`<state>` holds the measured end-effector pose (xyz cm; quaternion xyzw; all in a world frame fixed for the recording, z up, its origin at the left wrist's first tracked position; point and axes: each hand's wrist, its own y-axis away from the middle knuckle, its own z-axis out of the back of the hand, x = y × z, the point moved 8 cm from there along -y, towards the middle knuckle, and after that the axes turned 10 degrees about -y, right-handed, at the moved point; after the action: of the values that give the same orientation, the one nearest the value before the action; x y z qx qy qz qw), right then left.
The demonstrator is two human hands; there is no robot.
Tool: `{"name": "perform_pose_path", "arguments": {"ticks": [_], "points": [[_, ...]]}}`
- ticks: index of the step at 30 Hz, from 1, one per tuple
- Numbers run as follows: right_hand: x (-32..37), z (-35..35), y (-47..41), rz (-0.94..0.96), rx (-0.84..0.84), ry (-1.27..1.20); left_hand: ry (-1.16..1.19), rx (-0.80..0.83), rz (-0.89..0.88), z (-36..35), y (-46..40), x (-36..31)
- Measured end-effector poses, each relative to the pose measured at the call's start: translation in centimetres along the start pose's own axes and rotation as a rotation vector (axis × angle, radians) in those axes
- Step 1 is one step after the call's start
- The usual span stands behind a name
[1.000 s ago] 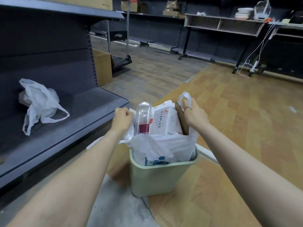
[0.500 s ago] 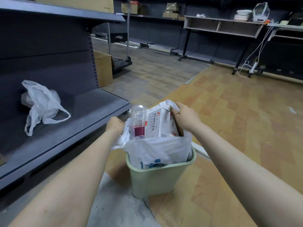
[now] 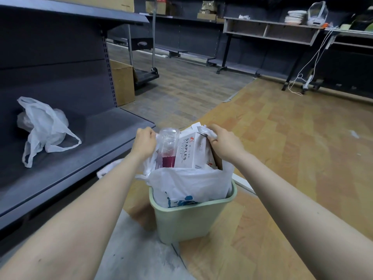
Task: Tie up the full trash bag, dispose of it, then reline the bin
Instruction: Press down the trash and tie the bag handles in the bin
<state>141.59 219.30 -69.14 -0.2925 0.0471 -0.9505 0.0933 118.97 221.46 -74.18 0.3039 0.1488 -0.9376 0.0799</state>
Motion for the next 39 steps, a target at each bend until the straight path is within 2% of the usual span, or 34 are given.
{"name": "perform_pose_path", "arguments": {"ticks": [3,6,8,11,17,21,24,27,33,39], "points": [[0.2,-0.5,-0.1,-0.032,0.035,-0.057,0.27,0.1,0.228,-0.4,0.0,0.8],[0.1,-0.5,-0.2,-0.068,-0.005,-0.08,0.286,0.222,0.381,-0.4,1.0,0.6],[0.1,0.9,0.0,-0.074,-0.137,-0.115,0.238,0.278,0.447,-0.5,1.0,1.0],[0.6,3.9,0.8,-0.078,-0.329,-0.138,0.216,0.121,0.421,1.0,-0.1,0.7],[2.0,7.5,1.7,-0.027,-0.52,-0.073,0.291,-0.202,0.071,4.4,0.4,-2.6],[0.5,8.1,2.1,-0.059,-0.595,-0.126,0.362,-0.359,0.088,5.5,1.0,-1.2],[-0.5,9.0,2.6,-0.056,-0.684,-0.179,0.324,-0.397,0.069,5.9,1.4,-0.8],[-0.6,8.7,2.0,-0.006,-0.648,-0.16,0.192,-0.291,0.01,5.6,0.6,-1.3],[-0.9,5.1,0.3,0.097,-0.33,-0.014,-0.182,0.112,-0.131,4.1,1.2,-1.8],[0.4,4.2,1.3,0.174,-0.169,0.026,-0.523,0.281,-0.333,3.5,5.6,-3.3]]}}
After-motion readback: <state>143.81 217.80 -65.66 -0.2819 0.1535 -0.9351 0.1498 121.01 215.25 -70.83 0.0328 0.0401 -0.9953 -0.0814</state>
